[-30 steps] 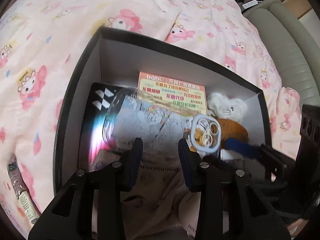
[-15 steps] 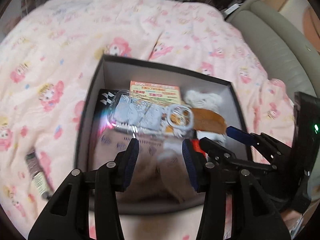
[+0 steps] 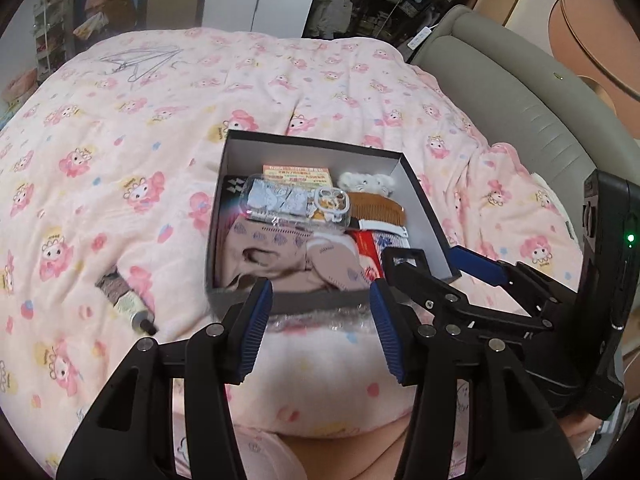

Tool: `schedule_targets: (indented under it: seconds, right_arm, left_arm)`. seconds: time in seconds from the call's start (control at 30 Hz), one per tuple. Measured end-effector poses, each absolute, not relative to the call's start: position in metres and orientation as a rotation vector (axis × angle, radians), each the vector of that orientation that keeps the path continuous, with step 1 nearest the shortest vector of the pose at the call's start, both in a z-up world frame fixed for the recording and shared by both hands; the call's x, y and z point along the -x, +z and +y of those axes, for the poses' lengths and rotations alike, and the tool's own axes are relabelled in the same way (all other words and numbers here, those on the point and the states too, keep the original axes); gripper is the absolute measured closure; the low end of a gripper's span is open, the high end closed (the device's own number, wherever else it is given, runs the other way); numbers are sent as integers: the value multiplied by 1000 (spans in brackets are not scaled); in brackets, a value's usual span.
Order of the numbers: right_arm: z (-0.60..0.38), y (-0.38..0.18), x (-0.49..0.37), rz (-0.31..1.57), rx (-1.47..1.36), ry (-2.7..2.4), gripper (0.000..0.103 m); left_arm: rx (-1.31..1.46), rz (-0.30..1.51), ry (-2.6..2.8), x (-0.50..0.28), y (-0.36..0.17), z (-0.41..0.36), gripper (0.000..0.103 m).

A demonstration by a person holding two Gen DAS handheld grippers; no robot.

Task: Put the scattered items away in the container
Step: 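Open both grippers and lift them away from the box, then move both grippers down to the hand-cream tube beside the box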

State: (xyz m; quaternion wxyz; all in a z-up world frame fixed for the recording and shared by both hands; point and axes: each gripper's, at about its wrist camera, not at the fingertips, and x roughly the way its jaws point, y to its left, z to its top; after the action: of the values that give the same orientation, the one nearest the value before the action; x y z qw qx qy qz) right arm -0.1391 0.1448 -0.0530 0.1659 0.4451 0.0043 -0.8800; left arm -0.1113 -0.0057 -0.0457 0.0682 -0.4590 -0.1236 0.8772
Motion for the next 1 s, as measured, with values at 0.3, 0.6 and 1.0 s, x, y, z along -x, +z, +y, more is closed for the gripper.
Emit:
schedule_targets:
  seconds: [0.3,0.6,1.0]
  right_arm:
    - [112,-59,108,107,-1297,-2502,36]
    - [60,-68,99,181,-1316,-2430,36]
    - [-6,-110,115,175,-1439,-2204,36]
  left_arm:
    - [1442,-453,2642,78,-65,-37,51]
    - [1485,-515,2678,57,-74,-84,51]
    - [1594,-813,2651,48,-119,-161,51]
